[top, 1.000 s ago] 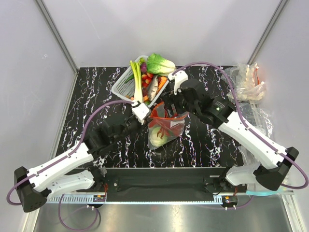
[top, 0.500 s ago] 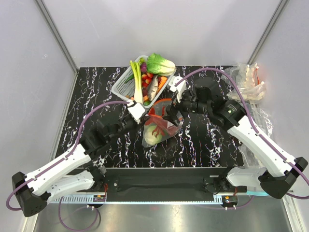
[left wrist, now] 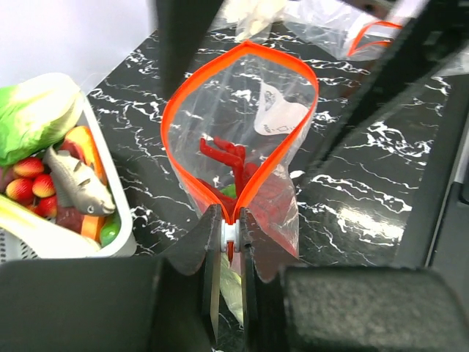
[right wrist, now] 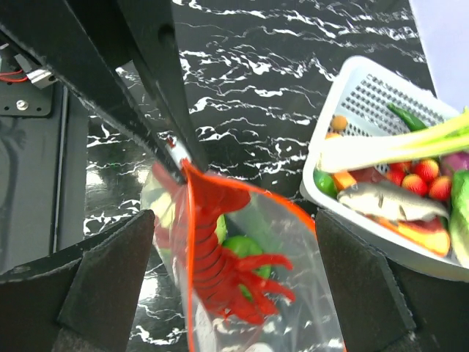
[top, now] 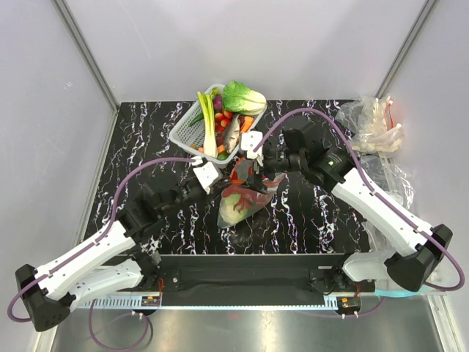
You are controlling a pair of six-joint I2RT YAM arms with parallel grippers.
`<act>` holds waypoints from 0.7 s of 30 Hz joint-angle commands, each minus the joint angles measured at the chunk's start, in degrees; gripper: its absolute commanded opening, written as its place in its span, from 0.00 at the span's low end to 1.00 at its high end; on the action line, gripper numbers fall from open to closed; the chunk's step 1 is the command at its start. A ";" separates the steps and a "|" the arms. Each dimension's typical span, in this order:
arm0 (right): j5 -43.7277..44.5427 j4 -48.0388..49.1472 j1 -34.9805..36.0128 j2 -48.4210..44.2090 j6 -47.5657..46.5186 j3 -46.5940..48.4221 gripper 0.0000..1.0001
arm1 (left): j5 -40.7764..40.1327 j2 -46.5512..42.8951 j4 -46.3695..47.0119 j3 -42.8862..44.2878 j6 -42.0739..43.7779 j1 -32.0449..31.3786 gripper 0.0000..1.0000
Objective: Place the food in the zip-top bag and seal the zipper
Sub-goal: Zip the zipper food storage bag at the center of the board.
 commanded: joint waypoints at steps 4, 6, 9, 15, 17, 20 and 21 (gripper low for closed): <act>-5.24 -5.06 0.06 4.79 -8.22 5.68 0.96 | 3.51 -1.23 2.05 0.87 0.37 0.15 0.00; -5.50 -5.41 0.06 5.50 -10.67 5.33 0.96 | 3.87 -1.75 2.14 0.69 0.37 0.15 0.00; -7.79 -6.99 0.06 6.03 -14.89 5.07 0.95 | 3.78 -2.37 2.32 0.60 0.37 0.15 0.00; -5.15 -3.74 0.14 6.47 -17.36 3.66 0.88 | 5.62 -2.81 2.84 0.52 0.11 0.15 0.00; -4.97 -2.52 0.14 6.73 -17.54 3.75 0.82 | 6.68 -2.81 3.19 0.16 -0.07 0.15 0.00; -4.80 -2.42 0.14 7.95 -18.06 4.62 0.81 | 7.64 -2.72 3.55 -0.10 -0.07 0.15 0.00; -5.32 -3.64 0.14 8.75 -18.76 5.32 0.80 | 7.82 -2.72 3.46 -0.10 0.02 0.15 0.00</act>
